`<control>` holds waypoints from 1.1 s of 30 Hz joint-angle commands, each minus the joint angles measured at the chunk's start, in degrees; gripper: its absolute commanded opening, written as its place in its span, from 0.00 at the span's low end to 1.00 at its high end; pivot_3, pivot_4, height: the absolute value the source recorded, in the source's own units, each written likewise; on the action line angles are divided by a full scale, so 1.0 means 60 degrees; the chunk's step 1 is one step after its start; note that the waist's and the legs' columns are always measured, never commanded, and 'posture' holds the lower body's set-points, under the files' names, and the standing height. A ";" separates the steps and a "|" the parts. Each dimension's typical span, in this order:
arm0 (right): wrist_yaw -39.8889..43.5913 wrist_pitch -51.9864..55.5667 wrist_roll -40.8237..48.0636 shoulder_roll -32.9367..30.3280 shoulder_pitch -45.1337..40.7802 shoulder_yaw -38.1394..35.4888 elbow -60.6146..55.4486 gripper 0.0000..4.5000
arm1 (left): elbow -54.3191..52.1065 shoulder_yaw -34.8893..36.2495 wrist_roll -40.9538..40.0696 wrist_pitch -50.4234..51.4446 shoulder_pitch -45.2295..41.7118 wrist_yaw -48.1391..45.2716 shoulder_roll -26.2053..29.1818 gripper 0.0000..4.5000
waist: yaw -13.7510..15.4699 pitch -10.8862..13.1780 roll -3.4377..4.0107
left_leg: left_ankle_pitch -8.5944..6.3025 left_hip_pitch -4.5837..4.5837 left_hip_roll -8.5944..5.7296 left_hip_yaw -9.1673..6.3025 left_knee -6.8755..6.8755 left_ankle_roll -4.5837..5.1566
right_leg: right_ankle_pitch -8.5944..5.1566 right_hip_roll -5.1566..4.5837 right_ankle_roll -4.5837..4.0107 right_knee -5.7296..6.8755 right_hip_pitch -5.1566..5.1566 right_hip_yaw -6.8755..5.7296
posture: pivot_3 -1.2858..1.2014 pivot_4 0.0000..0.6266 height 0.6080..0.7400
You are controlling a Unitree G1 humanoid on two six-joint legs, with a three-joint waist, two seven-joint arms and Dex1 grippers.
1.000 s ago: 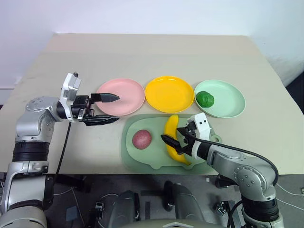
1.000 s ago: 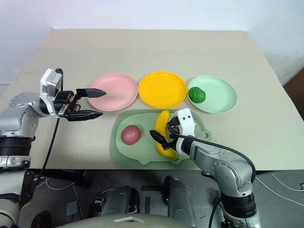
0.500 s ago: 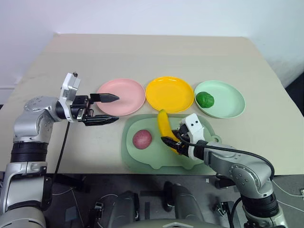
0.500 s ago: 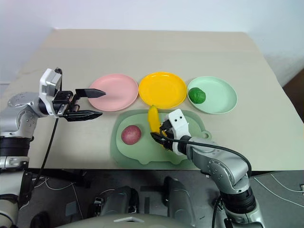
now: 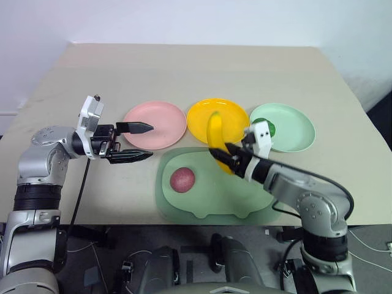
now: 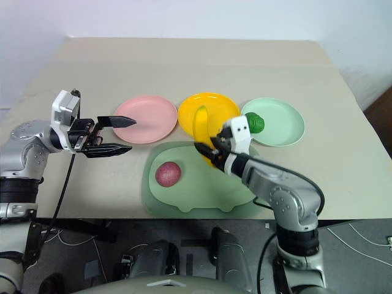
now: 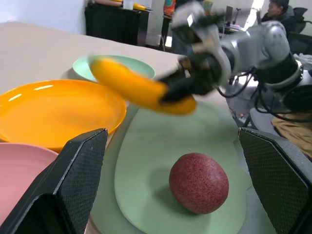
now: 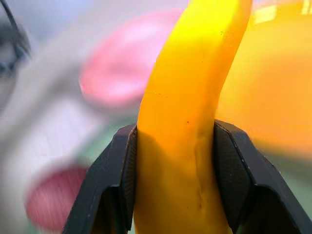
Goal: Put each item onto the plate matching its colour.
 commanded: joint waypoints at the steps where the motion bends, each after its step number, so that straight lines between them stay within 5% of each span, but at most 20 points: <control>1: -0.0426 -0.0344 -0.0384 0.0084 -0.0687 -0.0281 0.0653 0.41 | -0.0252 0.0230 -0.0107 -0.0056 -0.0091 0.0024 0.0117 1.00 | 0.0018 0.0000 0.0000 | 0.0000 -0.0001 0.0000 -0.0001 0.0000 0.0000 | 0.0000 -0.0001 0.0000 0.0000 0.0002 -0.0001 | 0.52 0.24 0.72; 8: -0.1026 -0.1371 -0.2083 0.0093 -0.1743 0.0098 0.2570 0.41 | -0.0372 0.0287 -0.0162 -0.0010 -0.0036 0.0078 0.0145 1.00 | -0.0030 0.0003 0.0005 | 0.0002 -0.0007 -0.0001 0.0003 -0.0007 -0.0003 | 0.0000 -0.0002 0.0001 0.0003 -0.0006 -0.0001 | 0.52 0.24 0.72; 21: -0.0297 -0.2045 -0.2517 0.0451 -0.2833 -0.0029 0.4851 0.41 | -0.0775 0.0476 -0.0313 0.0118 0.0361 0.0260 0.0243 1.00 | -0.0039 0.0005 0.0009 | 0.0003 -0.0007 0.0004 0.0005 -0.0013 -0.0005 | 0.0001 -0.0001 0.0001 0.0007 -0.0006 -0.0001 | 0.52 0.24 0.72; 22: -0.0205 -0.2046 -0.2491 0.0469 -0.2858 -0.0046 0.4903 0.57 | -0.0786 0.0476 -0.0307 0.0112 0.0374 0.0276 0.0242 1.00 | -0.0037 0.0005 0.0009 | 0.0003 -0.0009 0.0004 0.0005 -0.0013 -0.0005 | 0.0001 -0.0001 0.0001 0.0006 -0.0006 -0.0001 | 0.52 0.24 0.72; 28: -0.0224 -0.1997 -0.2514 0.0575 -0.2940 -0.0308 0.4940 0.98 | -0.0845 0.0507 -0.0327 0.0149 0.0441 0.0313 0.0229 1.00 | -0.0053 0.0006 0.0010 | 0.0003 -0.0008 0.0004 0.0005 -0.0014 -0.0005 | 0.0001 -0.0001 0.0001 0.0007 -0.0007 -0.0001 | 0.52 0.24 0.72; 33: 0.0078 -0.2055 -0.2101 0.0719 -0.2923 -0.0541 0.4675 0.99 | -0.0855 0.0491 -0.0353 0.0185 0.0438 0.0308 0.0222 1.00 | -0.0052 0.0006 0.0011 | 0.0003 -0.0008 0.0004 0.0006 -0.0015 -0.0006 | 0.0001 -0.0001 0.0001 0.0006 -0.0007 -0.0001 | 0.52 0.24 0.72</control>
